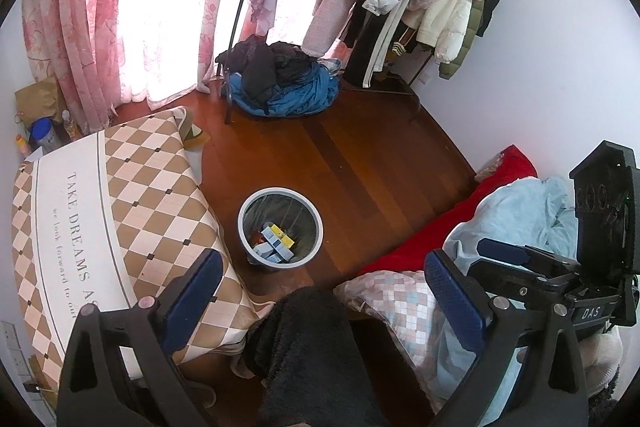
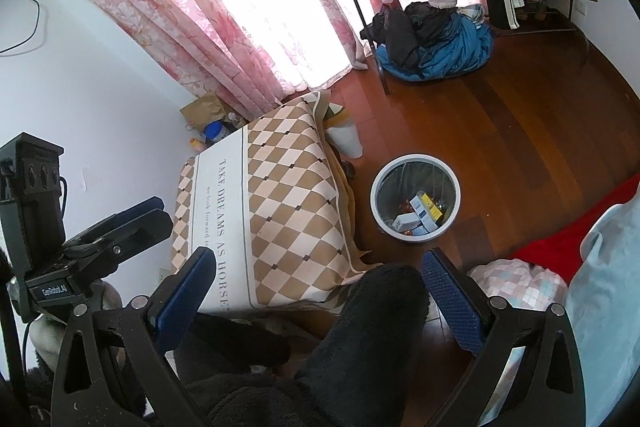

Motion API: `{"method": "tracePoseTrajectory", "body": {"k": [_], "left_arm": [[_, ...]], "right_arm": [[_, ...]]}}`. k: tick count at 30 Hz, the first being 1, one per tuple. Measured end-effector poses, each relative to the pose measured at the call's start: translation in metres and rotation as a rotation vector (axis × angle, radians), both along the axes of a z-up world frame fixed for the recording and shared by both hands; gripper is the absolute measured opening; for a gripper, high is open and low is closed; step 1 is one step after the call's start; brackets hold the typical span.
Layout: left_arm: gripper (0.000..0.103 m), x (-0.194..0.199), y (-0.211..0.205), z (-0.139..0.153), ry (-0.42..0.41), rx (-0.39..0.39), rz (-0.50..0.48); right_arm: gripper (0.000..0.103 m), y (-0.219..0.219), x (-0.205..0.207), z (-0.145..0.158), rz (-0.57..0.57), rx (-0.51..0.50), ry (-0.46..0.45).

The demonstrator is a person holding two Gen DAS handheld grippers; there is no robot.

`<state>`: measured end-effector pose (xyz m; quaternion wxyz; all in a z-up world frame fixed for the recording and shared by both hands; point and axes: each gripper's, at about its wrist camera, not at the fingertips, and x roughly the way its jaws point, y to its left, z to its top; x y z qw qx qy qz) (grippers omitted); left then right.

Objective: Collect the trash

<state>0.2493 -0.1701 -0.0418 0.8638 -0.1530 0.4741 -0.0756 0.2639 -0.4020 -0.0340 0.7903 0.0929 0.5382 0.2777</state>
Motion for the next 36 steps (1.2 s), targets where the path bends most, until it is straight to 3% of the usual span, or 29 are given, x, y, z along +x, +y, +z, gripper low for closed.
{"method": "tracePoseTrajectory", "body": {"k": [36], "left_arm": [[0.103, -0.009, 0.007, 0.005, -0.009, -0.023, 0.000]], "right_arm": [[0.103, 0.008, -0.004, 0.012, 0.011, -0.019, -0.011]]}}
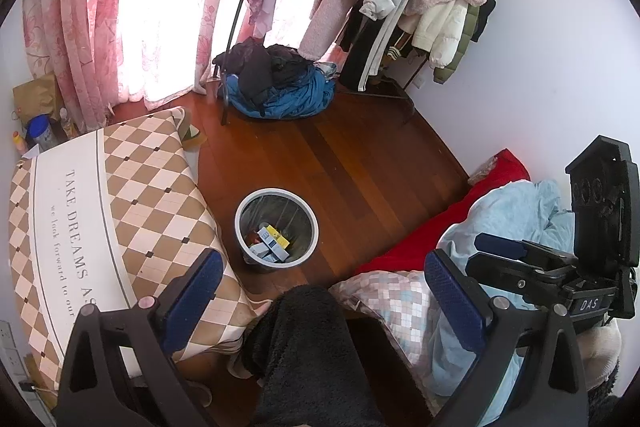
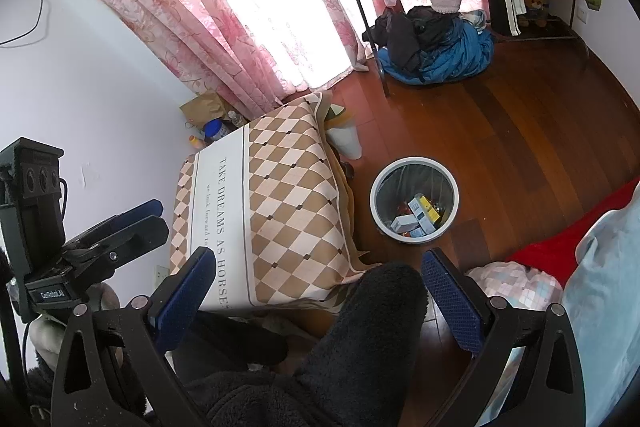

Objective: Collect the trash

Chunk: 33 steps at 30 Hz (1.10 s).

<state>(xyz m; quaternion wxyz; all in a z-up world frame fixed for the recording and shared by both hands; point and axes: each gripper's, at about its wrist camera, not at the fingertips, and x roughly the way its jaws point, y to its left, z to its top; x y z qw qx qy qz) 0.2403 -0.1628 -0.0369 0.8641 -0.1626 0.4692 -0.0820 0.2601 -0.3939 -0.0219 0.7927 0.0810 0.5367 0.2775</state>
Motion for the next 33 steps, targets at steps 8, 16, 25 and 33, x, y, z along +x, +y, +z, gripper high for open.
{"method": "tracePoseTrajectory", "body": {"k": [8, 16, 25, 33], "left_arm": [[0.103, 0.0005, 0.0002, 0.0005, 0.000, -0.001, 0.002], [0.103, 0.0000, 0.0015, 0.0036, -0.003, 0.002, 0.009], [0.103, 0.0025, 0.0025, 0.0081, -0.004, 0.006, 0.018], [0.103, 0.0023, 0.0006, 0.0067, -0.004, 0.005, 0.022]], "right_arm": [[0.103, 0.0029, -0.0018, 0.0006, 0.005, -0.001, -0.004], [0.103, 0.0034, -0.0007, 0.0018, 0.014, -0.004, -0.010], [0.103, 0.0054, -0.0015, 0.0019, 0.017, -0.005, -0.012], [0.103, 0.0040, -0.0011, 0.0015, 0.023, -0.005, -0.010]]}}
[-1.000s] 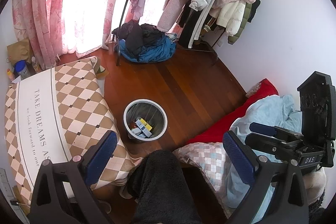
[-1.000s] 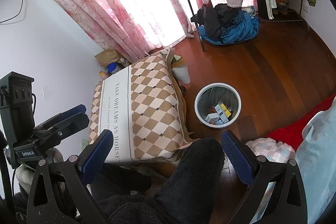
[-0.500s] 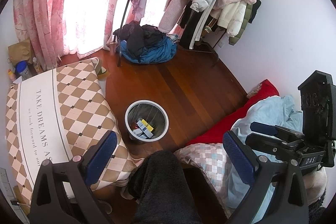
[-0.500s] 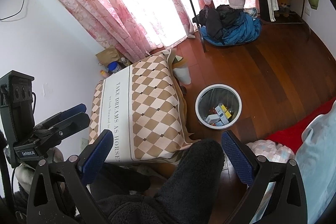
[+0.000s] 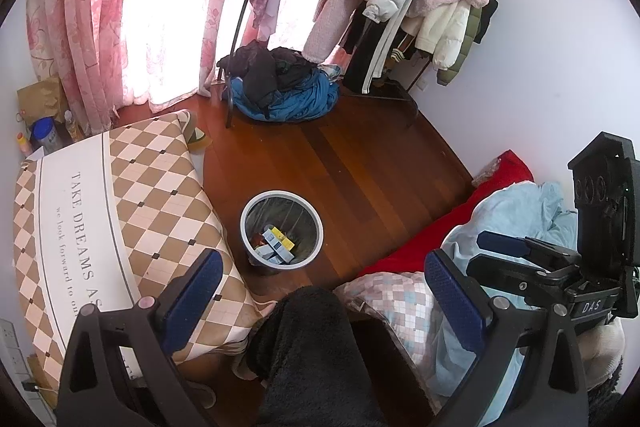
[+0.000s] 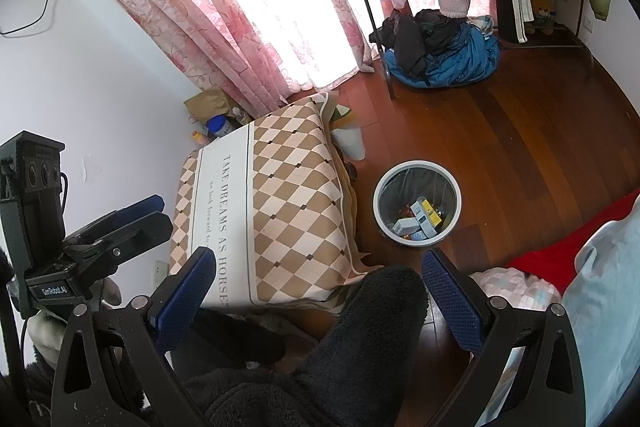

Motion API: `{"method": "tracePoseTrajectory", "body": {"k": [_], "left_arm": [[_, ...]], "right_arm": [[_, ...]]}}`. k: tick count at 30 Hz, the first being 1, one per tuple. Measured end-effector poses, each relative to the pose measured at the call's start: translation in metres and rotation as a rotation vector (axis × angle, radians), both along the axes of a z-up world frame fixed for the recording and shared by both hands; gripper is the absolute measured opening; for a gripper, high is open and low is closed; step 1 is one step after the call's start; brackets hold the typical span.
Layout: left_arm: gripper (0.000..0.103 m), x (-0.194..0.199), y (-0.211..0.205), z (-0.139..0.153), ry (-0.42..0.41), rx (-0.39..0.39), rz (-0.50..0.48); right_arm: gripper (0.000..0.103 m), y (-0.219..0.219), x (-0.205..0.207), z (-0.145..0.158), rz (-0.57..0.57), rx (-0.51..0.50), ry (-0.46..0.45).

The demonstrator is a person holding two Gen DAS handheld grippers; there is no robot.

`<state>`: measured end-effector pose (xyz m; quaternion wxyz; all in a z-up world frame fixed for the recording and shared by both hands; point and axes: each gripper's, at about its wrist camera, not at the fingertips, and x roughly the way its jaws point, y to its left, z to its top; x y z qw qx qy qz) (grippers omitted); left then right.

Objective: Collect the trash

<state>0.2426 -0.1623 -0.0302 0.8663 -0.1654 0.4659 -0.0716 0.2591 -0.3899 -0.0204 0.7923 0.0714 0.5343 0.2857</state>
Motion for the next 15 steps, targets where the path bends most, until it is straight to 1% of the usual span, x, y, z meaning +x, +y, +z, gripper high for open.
{"method": "tracePoseTrajectory", "body": {"k": [6, 11, 15], "left_arm": [[0.103, -0.0005, 0.0003, 0.0000, 0.000, -0.001, -0.002], [0.103, 0.0008, -0.0006, 0.0021, -0.007, 0.010, 0.000], [0.103, 0.0030, -0.0014, 0.0051, -0.002, -0.009, 0.001]], "right_arm": [[0.103, -0.0001, -0.0001, 0.0005, 0.001, 0.003, -0.002], [0.103, -0.0092, 0.0041, 0.0007, 0.012, 0.005, -0.003], [0.103, -0.0074, 0.0033, 0.0008, 0.010, 0.006, -0.001]]}}
